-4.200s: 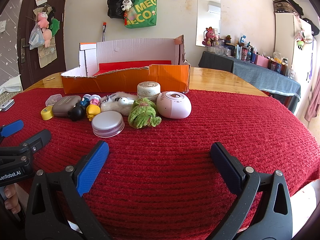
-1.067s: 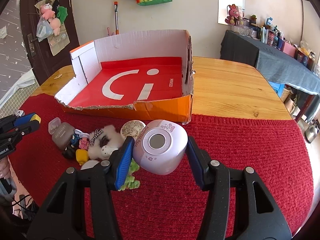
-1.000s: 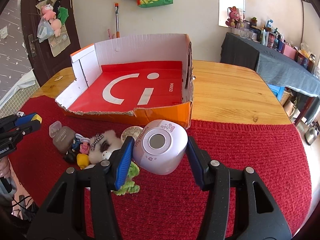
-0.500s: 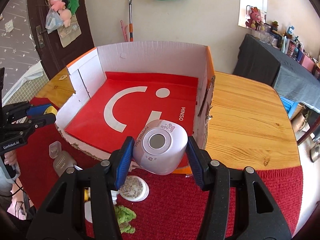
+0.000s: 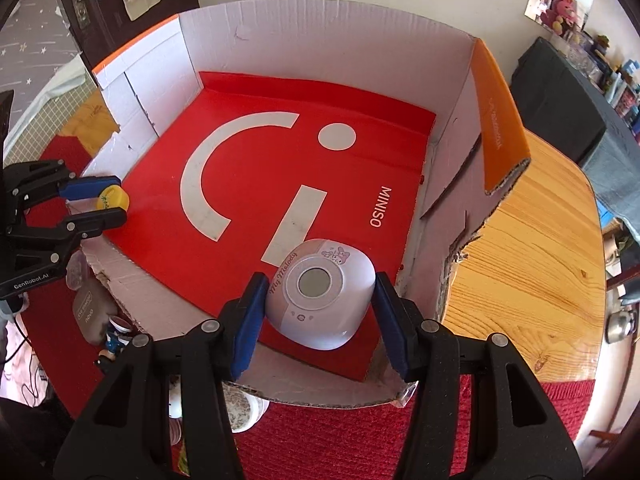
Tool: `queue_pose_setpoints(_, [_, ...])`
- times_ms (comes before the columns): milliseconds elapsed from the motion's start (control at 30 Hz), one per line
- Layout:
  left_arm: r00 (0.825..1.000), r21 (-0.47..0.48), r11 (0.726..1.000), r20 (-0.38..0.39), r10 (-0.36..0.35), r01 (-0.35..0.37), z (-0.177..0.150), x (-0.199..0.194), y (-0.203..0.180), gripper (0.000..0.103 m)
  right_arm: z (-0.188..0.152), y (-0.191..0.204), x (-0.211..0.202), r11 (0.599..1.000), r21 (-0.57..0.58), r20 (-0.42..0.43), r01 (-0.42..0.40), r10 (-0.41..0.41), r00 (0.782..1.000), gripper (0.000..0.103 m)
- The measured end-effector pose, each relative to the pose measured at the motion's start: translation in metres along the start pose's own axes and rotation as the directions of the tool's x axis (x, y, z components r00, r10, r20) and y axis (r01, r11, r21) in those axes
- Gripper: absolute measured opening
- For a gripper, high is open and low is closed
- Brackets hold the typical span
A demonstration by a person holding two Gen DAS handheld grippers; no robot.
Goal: Organize objects
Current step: 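Carry the yellow container and pink-white speaker into the orange box with both grippers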
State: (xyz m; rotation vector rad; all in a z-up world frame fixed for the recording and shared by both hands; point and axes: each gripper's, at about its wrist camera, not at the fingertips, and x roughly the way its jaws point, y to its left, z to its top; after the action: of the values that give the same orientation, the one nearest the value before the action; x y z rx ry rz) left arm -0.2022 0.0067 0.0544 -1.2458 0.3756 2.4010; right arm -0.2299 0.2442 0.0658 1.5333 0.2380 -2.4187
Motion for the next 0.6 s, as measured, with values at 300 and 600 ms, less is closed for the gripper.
queue_pose_setpoints(300, [0.999, 0.059, 0.998, -0.046, 0.018, -0.015, 0.004, 0.01, -0.004, 0.032, -0.002, 0.011, 0.014, 0.996, -0.083, -0.07, 0.032, -0.038, 0.997, 0.051])
queue_pose_setpoints(600, [0.998, 0.078, 0.997, -0.058, 0.024, -0.019, 0.004, 0.009, -0.006, 0.032, -0.01, 0.01, 0.012, 0.995, -0.097, -0.076, 0.034, -0.042, 0.996, 0.051])
